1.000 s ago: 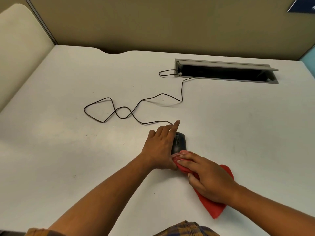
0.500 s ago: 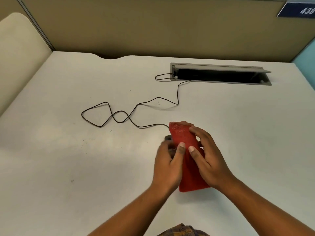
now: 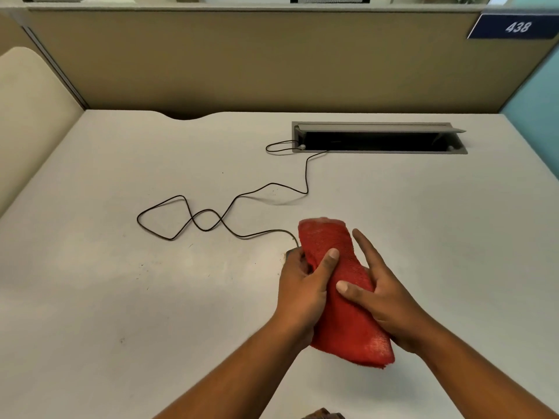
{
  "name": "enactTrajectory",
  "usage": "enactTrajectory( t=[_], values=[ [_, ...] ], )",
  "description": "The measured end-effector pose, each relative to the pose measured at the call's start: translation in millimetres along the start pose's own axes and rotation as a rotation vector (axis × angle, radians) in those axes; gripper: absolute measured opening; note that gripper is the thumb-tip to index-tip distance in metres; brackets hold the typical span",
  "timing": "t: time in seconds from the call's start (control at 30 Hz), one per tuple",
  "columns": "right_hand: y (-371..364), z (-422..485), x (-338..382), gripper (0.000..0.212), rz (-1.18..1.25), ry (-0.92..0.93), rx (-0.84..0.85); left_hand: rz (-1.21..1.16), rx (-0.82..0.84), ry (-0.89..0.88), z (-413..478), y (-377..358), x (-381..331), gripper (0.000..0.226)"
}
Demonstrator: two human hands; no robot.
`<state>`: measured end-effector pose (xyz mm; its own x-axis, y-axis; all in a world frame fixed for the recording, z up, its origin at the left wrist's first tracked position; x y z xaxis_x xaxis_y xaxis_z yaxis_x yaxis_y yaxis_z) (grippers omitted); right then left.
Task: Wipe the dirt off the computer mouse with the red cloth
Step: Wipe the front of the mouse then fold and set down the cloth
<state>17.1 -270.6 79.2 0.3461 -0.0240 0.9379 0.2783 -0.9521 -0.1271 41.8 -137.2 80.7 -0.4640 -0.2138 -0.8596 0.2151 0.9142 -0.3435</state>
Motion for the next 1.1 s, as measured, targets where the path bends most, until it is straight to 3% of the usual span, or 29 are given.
enactTrajectory(
  t=[0.17,0.3,0.4,0.53,0.77,0.83,0.9,1.0,1.1],
  values=[
    [8.6,-3.8,0.5,0.078,0.079,0.078,0.020,0.040,-0.011,-0.075,6.1,4.2,-1.8,0.029],
    [20.4,-6.0,-3.1,0.065,0.087,0.090,-0.047,0.177,-0.175,-0.134,10.5,25.0,0.3,0.023],
    [35.7,-6.9,-5.8,0.062,0.061,0.085,-0.102,0.479,-0.325,-0.224,13.8,51.3,-5.3,0.027],
    [60.4,-5.8,-6.5,0.059,0.001,0.083,-0.172,0.820,-0.410,-0.290,20.0,94.8,-4.0,0.030],
    [102.8,6.1,-16.0,0.057,-0.081,0.028,-0.194,1.378,-0.309,-0.189,33.6,136.9,18.7,0.046],
    [107.7,9.0,-20.5,0.063,-0.242,-0.061,-0.159,1.434,-0.296,-0.193,33.6,136.3,23.8,0.053],
    [112.5,10.4,-24.2,0.073,-0.590,-0.178,-0.146,1.434,-0.309,-0.199,33.4,137.6,26.9,0.052],
    [121.3,7.3,-23.2,0.088,-0.982,-0.241,-0.343,1.427,-0.323,-0.201,33.6,139.4,29.5,0.053],
    [119.9,6.4,-17.5,0.092,-1.166,-0.243,-0.512,1.432,-0.329,-0.206,34.5,139.2,30.0,0.055]
  ],
)
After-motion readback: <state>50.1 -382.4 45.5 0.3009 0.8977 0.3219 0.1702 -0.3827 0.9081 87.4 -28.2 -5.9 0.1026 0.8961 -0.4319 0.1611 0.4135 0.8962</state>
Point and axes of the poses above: each hand's wrist, its own z-axis towards the middle knuckle, its own y-axis out of the back of the hand, x = y × z, the point moved 6 cm from there along z, towards the middle knuckle, and after that the axes turned 12 degrees about x, right-handed, at the moved point
